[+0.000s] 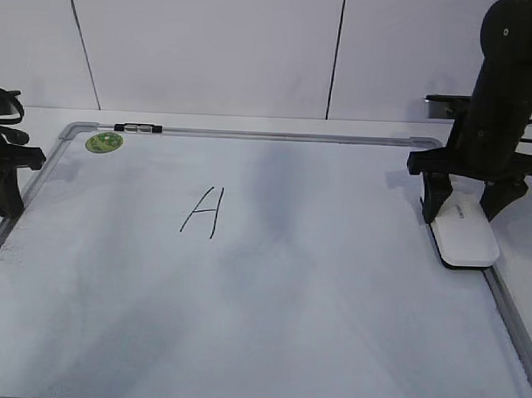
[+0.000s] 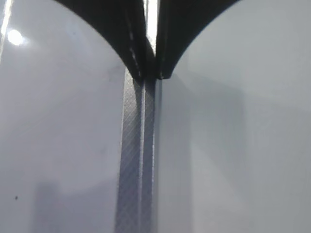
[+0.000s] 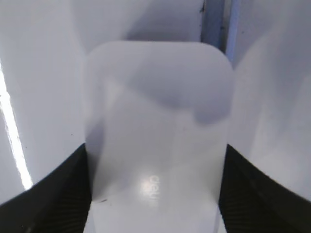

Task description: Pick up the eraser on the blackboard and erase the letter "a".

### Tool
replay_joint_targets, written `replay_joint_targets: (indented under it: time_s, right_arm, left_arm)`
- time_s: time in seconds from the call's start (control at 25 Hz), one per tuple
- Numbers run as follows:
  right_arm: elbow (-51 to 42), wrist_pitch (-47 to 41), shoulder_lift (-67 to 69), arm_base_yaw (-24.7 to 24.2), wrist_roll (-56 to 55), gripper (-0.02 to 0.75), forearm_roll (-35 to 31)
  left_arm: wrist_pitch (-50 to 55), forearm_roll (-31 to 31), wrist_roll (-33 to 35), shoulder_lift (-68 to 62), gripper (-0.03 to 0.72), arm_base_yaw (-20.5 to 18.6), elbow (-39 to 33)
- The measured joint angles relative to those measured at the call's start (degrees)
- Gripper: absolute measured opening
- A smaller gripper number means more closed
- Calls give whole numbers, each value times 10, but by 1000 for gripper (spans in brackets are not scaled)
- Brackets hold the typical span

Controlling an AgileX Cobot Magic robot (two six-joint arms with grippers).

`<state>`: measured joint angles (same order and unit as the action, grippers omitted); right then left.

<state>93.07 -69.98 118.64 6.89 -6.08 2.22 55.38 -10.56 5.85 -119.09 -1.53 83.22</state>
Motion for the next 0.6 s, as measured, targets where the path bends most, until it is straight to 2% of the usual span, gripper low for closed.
replay_joint_targets:
  time_s: [0.6]
  right_arm:
    - [0,0,15,0,7,533,3]
  left_arm:
    - [-2,0,0,0,16,0,0]
